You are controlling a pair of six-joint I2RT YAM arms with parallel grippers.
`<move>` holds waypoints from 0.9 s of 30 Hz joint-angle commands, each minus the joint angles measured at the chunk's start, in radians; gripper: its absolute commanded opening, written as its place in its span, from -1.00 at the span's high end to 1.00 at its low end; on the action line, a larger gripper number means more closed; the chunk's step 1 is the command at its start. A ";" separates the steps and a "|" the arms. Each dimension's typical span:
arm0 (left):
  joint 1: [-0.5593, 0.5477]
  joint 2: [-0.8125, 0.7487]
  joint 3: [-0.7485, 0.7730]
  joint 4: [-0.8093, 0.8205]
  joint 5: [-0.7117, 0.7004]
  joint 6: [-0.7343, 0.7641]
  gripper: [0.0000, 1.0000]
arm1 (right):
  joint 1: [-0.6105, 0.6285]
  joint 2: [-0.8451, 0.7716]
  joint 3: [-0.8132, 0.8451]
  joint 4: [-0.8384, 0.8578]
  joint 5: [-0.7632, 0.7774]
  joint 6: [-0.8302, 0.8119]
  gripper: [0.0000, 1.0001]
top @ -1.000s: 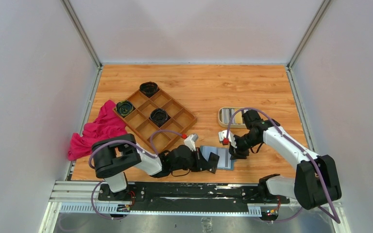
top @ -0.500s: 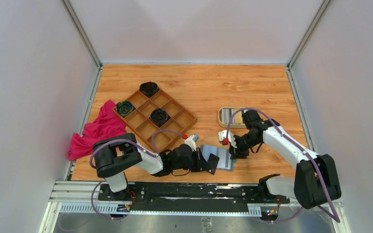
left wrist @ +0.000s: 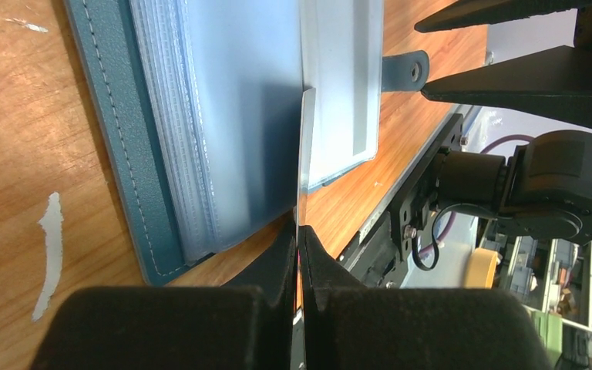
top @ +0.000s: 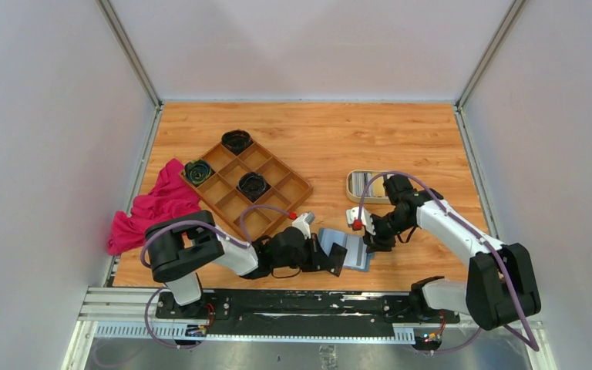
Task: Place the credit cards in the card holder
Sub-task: Insert the credit card into the card holder.
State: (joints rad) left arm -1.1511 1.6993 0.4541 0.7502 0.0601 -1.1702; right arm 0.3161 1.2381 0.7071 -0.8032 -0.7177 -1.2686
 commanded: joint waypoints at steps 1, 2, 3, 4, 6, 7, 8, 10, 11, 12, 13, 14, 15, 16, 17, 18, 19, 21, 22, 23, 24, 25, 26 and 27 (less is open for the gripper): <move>0.011 -0.020 0.018 -0.043 0.018 0.013 1.00 | 0.015 0.002 -0.020 -0.006 0.011 0.001 0.21; 0.013 -0.024 0.018 -0.043 0.022 0.012 1.00 | 0.015 0.001 -0.021 -0.005 0.011 0.002 0.21; 0.014 -0.027 0.018 -0.043 0.026 0.014 1.00 | 0.015 0.000 -0.021 -0.005 0.011 0.002 0.21; 0.016 -0.032 0.018 -0.043 0.029 0.015 1.00 | 0.015 -0.001 -0.021 -0.005 0.011 0.002 0.21; 0.021 -0.038 0.015 -0.043 0.038 0.014 1.00 | 0.015 0.000 -0.021 -0.004 0.011 0.002 0.21; 0.024 -0.040 0.014 -0.043 0.042 0.014 1.00 | 0.015 0.000 -0.021 -0.004 0.011 0.002 0.21; 0.026 -0.042 0.012 -0.043 0.049 0.015 1.00 | 0.015 -0.001 -0.021 -0.004 0.011 0.002 0.21; 0.032 -0.044 0.012 -0.043 0.062 0.016 1.00 | 0.015 -0.001 -0.021 -0.004 0.011 0.003 0.21; 0.036 -0.044 0.012 -0.043 0.073 0.017 1.00 | 0.015 -0.001 -0.022 -0.004 0.012 0.003 0.21; 0.040 -0.045 0.014 -0.044 0.078 0.016 1.00 | 0.015 -0.001 -0.022 -0.004 0.012 0.001 0.21; 0.042 -0.044 0.015 -0.048 0.087 0.014 1.00 | 0.015 0.000 -0.021 -0.004 0.012 0.002 0.21; 0.047 -0.044 0.019 -0.058 0.097 0.015 1.00 | 0.015 0.000 -0.021 -0.003 0.011 0.002 0.21; 0.050 -0.043 0.022 -0.067 0.104 0.018 1.00 | 0.016 -0.001 -0.021 -0.002 0.012 0.002 0.21; 0.053 -0.041 0.026 -0.072 0.114 0.021 1.00 | 0.015 0.000 -0.021 -0.002 0.013 0.002 0.21; 0.057 -0.039 0.030 -0.078 0.122 0.024 1.00 | 0.016 0.001 -0.023 -0.001 0.014 0.002 0.21; 0.060 -0.037 0.034 -0.087 0.128 0.028 1.00 | 0.016 0.002 -0.023 -0.001 0.013 0.002 0.21; 0.063 -0.035 0.042 -0.099 0.136 0.034 1.00 | 0.017 0.003 -0.024 0.001 0.015 0.002 0.21; 0.066 -0.031 0.060 -0.126 0.147 0.046 1.00 | 0.021 0.005 -0.024 0.001 0.017 0.000 0.21; 0.066 -0.028 0.066 -0.137 0.150 0.052 1.00 | 0.023 0.007 -0.025 0.002 0.018 0.000 0.21; 0.068 -0.025 0.073 -0.146 0.155 0.055 1.00 | 0.023 0.007 -0.026 0.004 0.019 0.000 0.21; 0.069 -0.022 0.078 -0.155 0.161 0.058 1.00 | 0.027 0.008 -0.026 0.005 0.021 0.000 0.21; 0.070 -0.020 0.082 -0.162 0.165 0.062 1.00 | 0.029 0.009 -0.027 0.006 0.023 0.000 0.21; 0.073 -0.018 0.083 -0.167 0.168 0.063 1.00 | 0.030 0.010 -0.027 0.007 0.026 0.000 0.21; 0.077 -0.018 0.086 -0.174 0.171 0.064 1.00 | 0.031 0.011 -0.029 0.008 0.028 0.000 0.21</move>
State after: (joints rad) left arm -1.0874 1.6745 0.5167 0.6315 0.1974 -1.1358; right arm 0.3225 1.2400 0.6960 -0.7868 -0.7048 -1.2682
